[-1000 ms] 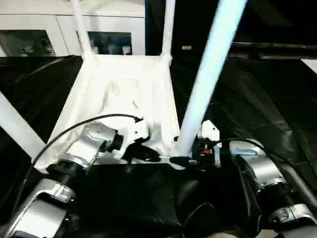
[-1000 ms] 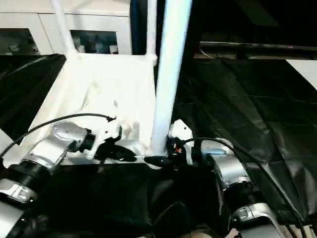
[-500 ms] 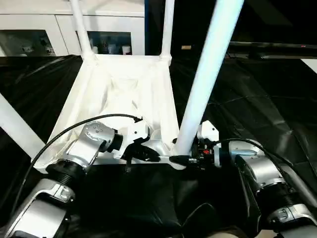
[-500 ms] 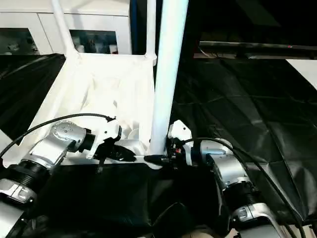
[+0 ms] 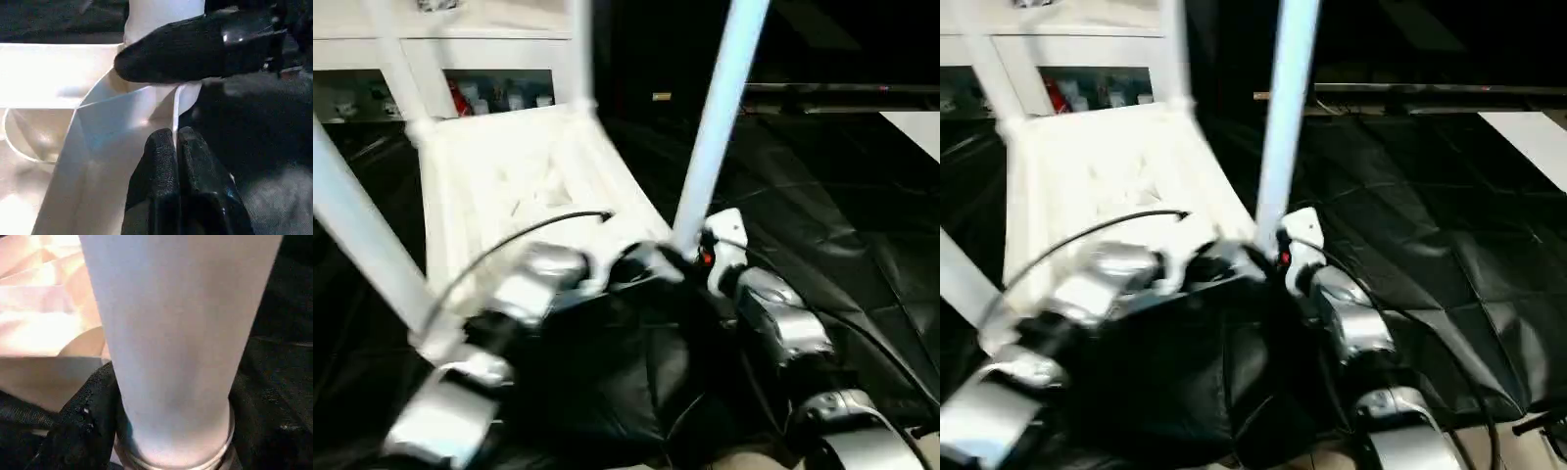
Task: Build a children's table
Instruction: Rotate leg to tighten
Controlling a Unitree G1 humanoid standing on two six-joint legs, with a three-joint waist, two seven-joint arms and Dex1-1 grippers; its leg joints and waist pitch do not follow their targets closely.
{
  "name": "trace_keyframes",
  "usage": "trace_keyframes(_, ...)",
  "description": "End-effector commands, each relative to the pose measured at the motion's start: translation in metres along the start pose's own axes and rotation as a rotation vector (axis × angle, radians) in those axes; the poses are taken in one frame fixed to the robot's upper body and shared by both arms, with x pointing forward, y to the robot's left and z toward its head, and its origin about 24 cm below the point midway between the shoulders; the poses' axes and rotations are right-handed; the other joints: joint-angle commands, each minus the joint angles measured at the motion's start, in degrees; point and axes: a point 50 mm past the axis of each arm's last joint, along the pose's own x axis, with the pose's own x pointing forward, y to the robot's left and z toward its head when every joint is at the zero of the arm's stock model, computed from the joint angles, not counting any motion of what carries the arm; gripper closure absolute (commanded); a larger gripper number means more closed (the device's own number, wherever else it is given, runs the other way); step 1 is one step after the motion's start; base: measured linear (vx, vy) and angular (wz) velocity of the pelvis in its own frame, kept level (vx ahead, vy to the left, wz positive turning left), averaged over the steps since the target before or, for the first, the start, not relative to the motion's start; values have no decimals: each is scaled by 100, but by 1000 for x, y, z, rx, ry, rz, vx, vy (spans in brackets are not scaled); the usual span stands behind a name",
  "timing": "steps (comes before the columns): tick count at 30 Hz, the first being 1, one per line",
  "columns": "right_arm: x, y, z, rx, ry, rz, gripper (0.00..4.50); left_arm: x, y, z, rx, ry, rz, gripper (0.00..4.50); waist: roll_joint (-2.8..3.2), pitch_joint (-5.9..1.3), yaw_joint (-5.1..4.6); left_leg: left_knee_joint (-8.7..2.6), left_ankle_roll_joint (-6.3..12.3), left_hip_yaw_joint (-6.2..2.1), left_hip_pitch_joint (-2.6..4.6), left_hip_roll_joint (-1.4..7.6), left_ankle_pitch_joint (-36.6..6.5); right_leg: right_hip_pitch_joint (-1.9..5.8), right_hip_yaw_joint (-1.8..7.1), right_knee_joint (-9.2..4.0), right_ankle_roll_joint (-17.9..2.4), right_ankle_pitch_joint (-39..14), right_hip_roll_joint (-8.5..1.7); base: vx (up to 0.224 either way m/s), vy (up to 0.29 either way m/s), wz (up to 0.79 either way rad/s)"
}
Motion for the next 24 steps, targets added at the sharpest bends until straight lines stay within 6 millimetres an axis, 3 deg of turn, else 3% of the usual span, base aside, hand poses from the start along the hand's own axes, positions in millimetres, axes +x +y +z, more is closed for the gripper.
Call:
trace_keyframes(1,4,21,-23,24,101,52,184,7,-2,0,-24,4,48,450,-1,-360,2,-460,-54,-327,107,484,-1498,150,350,-524,-1184,-1682,-563,0,0,0)
trace_keyframes(2,8,28,-21,18,88,75,184,10,-5,2,-14,2,42,450,1,-364,6,-456,-40,-324,108,482,-1505,151,348,-526,-1180,-1693,-564,0,0,0)
trace_keyframes(3,9,32,-18,-12,74,106,184,11,-7,3,2,-1,26,450,69,-363,12,-455,-53,-333,116,485,-1558,140,353,-531,-1176,-1730,-575,0,0,0)
trace_keyframes(4,9,34,-15,-19,51,140,184,10,-7,4,14,-3,11,450,48,-360,-3,-461,-61,-326,117,487,-1612,133,350,-550,-1161,-1768,-565,0,0,0)
trace_keyframes(5,8,34,-13,-21,33,158,114,9,-8,4,23,-6,-2,450,27,-361,-4,-468,-65,-336,120,489,-1679,142,345,-548,-1136,-1840,-562,0,0,0)
trace_keyframes(8,5,28,-5,-11,-22,215,111,4,-7,5,51,-18,-48,450,20,-371,1,-467,-22,-331,105,492,-1662,153,353,-544,-1142,-1752,-570,0,0,0)
trace_keyframes(14,-12,12,4,-116,-34,388,44,-9,-4,0,88,-15,-161,450,11,-409,15,-422,262,-300,60,489,-1096,211,343,-439,-1408,-880,-565,0,0,0)
trace_keyframes(17,-18,9,4,-146,-26,450,44,-12,-4,-1,98,-14,-190,450,-3,-417,35,-399,393,-287,55,492,-942,219,335,-418,-1481,-703,-559,0,0,0)
trace_keyframes(19,-35,3,3,-185,16,630,44,-26,-6,-4,126,-30,-342,450,-2,-402,61,-403,438,-281,54,504,-989,230,330,-427,-1470,-819,-556,0,0,0)
trace_keyframes(24,-50,-6,5,-204,66,755,44,-45,-7,-10,145,-4,-498,450,43,-387,125,-428,329,-271,87,546,-1224,173,325,-428,-1500,-1116,-541,0,0,0)
